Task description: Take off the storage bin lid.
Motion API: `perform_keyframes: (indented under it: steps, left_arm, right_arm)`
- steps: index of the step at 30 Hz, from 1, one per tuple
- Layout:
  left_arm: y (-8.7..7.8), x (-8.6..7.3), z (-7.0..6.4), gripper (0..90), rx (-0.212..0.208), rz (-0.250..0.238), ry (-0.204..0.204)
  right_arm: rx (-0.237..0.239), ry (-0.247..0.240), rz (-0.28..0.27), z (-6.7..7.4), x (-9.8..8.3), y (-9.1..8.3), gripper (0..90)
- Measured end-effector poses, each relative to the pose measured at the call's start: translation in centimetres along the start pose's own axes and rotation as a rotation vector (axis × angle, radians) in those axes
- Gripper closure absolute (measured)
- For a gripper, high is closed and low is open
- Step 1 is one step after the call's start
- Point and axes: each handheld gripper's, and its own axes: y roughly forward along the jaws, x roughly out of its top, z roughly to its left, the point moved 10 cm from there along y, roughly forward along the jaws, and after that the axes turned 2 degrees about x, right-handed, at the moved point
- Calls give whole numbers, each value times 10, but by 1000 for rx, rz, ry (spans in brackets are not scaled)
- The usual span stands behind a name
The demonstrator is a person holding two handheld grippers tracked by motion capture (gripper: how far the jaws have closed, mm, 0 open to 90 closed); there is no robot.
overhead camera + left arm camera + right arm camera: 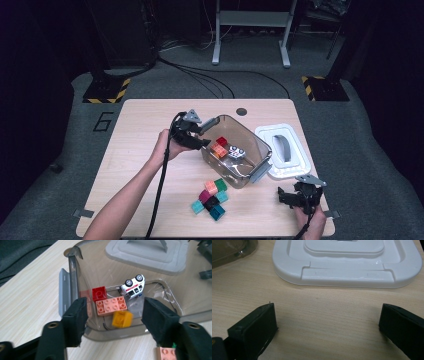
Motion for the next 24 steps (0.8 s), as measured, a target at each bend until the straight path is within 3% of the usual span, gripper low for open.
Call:
perform_keyframes:
  steps: [5,9,12,19,24]
  left_arm:
    - [-19,-9,-1,236,19,-20,2]
    - [-29,-19,-5,180,1,-28,-18]
    - [-35,-36,-8,154,2,-19,-22]
    - [-34,-67,-19,113,4,5,-35]
    - [-30,-94,-30,102,-17,29,-80]
  right_arm:
    - [0,1,0,0,0,0,5]
    - [-1,1,0,0,0,0,5]
    - [-1,1,0,0,0,0,5]
    - [-3,5,2,0,0,0,5]
    - [-3,1,0,0,0,0,5]
